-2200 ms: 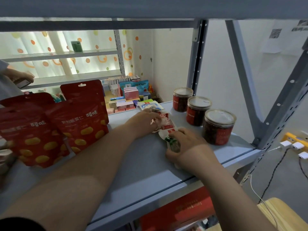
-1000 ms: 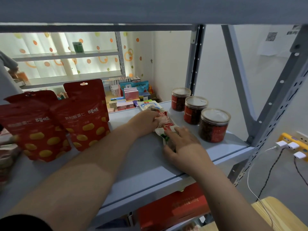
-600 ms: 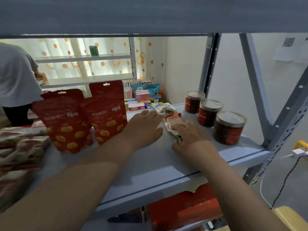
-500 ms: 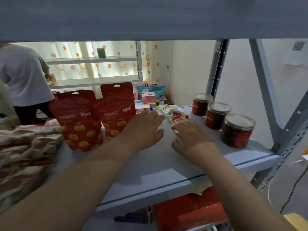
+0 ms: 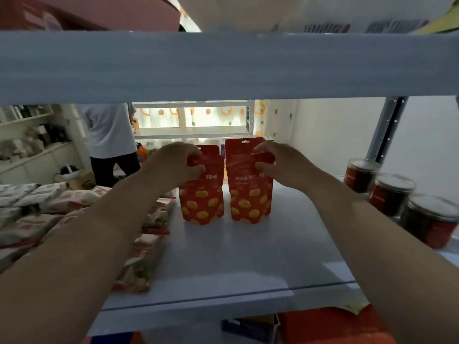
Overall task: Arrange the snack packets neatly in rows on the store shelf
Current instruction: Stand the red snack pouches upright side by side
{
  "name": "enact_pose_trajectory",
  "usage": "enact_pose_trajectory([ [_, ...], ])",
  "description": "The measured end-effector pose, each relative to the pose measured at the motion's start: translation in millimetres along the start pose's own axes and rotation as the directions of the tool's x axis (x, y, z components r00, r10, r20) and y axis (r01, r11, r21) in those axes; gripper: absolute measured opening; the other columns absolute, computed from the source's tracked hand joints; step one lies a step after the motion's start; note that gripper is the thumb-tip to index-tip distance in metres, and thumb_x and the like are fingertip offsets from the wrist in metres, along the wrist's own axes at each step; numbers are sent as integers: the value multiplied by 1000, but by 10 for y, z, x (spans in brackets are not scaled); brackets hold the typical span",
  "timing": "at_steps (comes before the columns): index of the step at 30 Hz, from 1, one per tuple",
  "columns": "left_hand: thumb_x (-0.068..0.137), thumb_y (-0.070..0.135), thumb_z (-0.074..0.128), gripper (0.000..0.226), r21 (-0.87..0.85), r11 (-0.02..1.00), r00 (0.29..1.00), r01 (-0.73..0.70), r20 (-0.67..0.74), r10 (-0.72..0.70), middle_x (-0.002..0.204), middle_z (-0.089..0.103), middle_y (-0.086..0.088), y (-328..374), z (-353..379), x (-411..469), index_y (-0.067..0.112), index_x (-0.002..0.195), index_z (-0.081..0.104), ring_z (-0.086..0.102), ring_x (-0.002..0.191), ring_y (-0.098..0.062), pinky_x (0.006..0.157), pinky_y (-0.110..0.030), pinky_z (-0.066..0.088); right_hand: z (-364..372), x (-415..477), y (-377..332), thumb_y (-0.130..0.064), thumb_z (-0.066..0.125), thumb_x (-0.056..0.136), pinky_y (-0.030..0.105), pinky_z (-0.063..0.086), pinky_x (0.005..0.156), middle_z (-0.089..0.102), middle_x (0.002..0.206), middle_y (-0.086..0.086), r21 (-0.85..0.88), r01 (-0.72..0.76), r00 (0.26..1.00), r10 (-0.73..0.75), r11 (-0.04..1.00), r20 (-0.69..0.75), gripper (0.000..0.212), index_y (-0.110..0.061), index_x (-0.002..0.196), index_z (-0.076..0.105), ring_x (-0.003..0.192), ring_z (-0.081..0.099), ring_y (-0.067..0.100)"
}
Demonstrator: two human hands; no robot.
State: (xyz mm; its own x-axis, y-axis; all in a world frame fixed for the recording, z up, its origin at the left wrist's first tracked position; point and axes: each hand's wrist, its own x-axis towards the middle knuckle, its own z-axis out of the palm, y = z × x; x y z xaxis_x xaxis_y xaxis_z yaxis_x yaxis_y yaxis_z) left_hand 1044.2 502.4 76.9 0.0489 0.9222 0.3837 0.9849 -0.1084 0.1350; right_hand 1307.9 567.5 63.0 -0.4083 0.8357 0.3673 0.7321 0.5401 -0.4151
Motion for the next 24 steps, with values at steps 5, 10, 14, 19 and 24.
enact_pose_trajectory([
  [5, 93, 27, 60, 25, 29, 999, 996, -22, 83, 20, 110, 65, 0, -69, -11, 47, 19, 117, 62, 59, 97, -18, 83, -33, 49, -84, -6, -65, -12, 53, 98, 28, 47, 80, 60, 120, -2, 30, -40, 999, 39, 999, 11, 21, -28, 109, 60, 100, 57, 15],
  [10, 94, 26, 60, 16, -76, 993, 995, -86, 49, 90, 101, 61, 6, 105, 88, 119, 24, 110, 60, 56, 92, -15, 75, -31, 42, -250, -107, 102, -14, 52, 98, 23, 40, 66, 62, 123, 2, -60, -74, 997, 74, 995, 1, 19, -26, 110, 60, 95, 53, 14],
  [14, 92, 28, 62, 13, -144, 982, 991, -125, 36, 132, 96, 58, 9, 389, 193, 187, 27, 105, 60, 57, 93, -15, 74, -30, 38, -412, -204, 317, -17, 54, 98, 17, 36, 61, 63, 126, 1, -125, -97, 995, 98, 987, -5, 19, -26, 113, 61, 95, 53, 13],
  [19, 93, 28, 62, 24, -168, 974, 987, -149, 37, 158, 103, 60, 7, 716, 280, 297, 24, 116, 60, 55, 92, -13, 75, -28, 39, -559, -272, 574, -19, 55, 96, 19, 38, 62, 64, 119, -2, -122, -121, 993, 122, 985, -4, 17, -35, 102, 55, 91, 55, 12],
  [24, 85, 33, 72, 34, -184, 974, 981, -133, 118, 156, 101, 61, 12, 775, 300, 344, 28, 115, 58, 59, 92, -12, 70, -27, 41, -600, -306, 739, -27, 57, 96, 21, 40, 65, 62, 125, -3, -88, -92, 995, 94, 992, 16, 16, -33, 110, 56, 100, 55, 14],
])
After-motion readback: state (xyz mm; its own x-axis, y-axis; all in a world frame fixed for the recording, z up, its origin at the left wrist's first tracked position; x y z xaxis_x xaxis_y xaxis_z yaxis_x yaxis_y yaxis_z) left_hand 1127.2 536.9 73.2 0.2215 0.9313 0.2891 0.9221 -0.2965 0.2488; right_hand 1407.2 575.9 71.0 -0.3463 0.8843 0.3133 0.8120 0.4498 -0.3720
